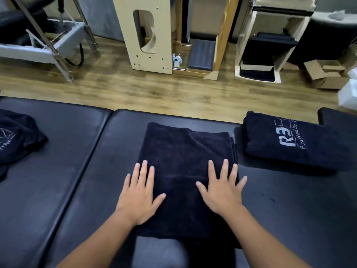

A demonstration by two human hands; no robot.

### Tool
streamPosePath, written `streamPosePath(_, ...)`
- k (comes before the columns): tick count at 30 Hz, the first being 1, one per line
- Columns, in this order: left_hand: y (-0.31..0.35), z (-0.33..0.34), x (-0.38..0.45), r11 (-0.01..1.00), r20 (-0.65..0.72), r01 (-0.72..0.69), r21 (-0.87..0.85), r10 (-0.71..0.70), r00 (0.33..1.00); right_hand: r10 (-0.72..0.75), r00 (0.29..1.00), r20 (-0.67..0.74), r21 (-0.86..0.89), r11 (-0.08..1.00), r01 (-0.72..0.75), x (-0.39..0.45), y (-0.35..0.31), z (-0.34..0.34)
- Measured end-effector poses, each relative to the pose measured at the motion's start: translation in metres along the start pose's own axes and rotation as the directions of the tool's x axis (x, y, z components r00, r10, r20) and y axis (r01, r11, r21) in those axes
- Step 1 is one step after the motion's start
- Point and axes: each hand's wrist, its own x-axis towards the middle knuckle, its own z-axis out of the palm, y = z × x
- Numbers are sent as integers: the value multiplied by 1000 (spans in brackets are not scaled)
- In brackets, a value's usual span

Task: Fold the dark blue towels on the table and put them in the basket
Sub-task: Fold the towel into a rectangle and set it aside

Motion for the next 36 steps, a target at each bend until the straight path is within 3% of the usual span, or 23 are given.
streamPosePath(3,7,-16,35,999,25,-53,11,53,998,-59,996,-61,-28,998,58,10,-12,-9)
streamPosePath(6,8,-30,77,998,65,-60,17,59,996,-167,985,-34,19,986,168,29,-25,-19)
streamPosePath(11,-6,-44,128,999,111,-41,-4,41,993,9,999,38,99,995,-13,82,-34,-37)
streamPosePath(16,-11,-41,131,997,111,0,-78,9,994,191,975,117,162,965,-208,108,-18,-55)
streamPosePath(18,-8,-40,124,998,75,25,-65,-20,997,212,972,100,120,967,-223,104,-16,-57)
streamPosePath(20,-3,-38,110,1000,-12,-11,4,11,1000,142,990,6,38,989,-142,87,-20,-53)
streamPosePath(22,3,-28,88,995,-72,-94,28,96,993,-21,997,-79,11,1000,22,57,-29,-37)
streamPosePath(26,18,3,31,981,-90,-191,16,192,977,-275,960,-52,31,960,277,-24,-38,11)
streamPosePath(36,-4,34,-82,934,-174,-353,48,356,918,-296,953,-69,-171,944,281,-109,43,63)
